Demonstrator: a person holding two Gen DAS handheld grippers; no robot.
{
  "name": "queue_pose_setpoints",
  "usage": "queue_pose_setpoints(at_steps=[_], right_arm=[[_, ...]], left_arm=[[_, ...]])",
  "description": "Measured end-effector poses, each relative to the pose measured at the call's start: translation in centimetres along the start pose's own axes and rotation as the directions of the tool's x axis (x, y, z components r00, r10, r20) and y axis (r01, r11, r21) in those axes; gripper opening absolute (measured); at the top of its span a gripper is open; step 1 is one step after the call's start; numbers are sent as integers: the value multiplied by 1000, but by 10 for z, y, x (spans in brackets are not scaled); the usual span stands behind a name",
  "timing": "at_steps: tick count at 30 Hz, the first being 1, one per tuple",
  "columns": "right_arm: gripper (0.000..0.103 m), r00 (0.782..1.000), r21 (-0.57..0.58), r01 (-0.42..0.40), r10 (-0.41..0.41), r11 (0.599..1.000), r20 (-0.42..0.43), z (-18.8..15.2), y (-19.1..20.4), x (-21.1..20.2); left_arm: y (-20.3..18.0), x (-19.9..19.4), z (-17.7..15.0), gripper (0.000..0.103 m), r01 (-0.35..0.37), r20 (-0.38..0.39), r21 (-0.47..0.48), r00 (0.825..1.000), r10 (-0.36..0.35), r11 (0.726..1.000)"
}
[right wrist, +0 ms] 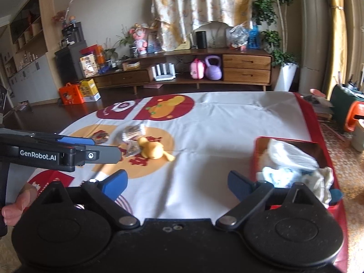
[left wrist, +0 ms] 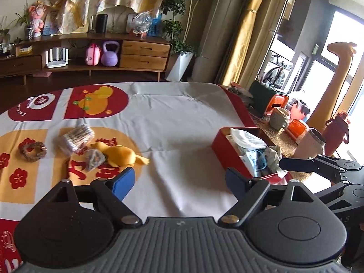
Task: Organize soft objects
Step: 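Move the left tool to the brown hair tie while the right approaches the yellow duck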
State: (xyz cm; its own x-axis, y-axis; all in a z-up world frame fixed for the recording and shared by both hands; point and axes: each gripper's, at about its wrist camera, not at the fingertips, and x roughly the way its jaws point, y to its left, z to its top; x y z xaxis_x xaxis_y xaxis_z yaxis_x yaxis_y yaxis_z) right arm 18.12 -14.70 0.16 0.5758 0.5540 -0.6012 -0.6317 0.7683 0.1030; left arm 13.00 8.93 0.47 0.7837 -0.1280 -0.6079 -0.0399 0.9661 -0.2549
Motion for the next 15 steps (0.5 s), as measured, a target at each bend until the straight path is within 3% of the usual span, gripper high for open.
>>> queue_pose_setpoints(at_steps=[2,7,15], right_arm=[[97,1000,-9,-10,10,1000,-3,1,10,6],[97,999,-28,-38,38,999,-19,4,27,22],[98,997,-51,-72,70,996,-43,8,48,52]], left_arm=[[13,-6,-1,101,-5,14,-1,1000,5,1000],[46,-19,1,102,-22,37,-15,999,22,1000],[111,-17,3,102,-167,43,-56,985,170,984]])
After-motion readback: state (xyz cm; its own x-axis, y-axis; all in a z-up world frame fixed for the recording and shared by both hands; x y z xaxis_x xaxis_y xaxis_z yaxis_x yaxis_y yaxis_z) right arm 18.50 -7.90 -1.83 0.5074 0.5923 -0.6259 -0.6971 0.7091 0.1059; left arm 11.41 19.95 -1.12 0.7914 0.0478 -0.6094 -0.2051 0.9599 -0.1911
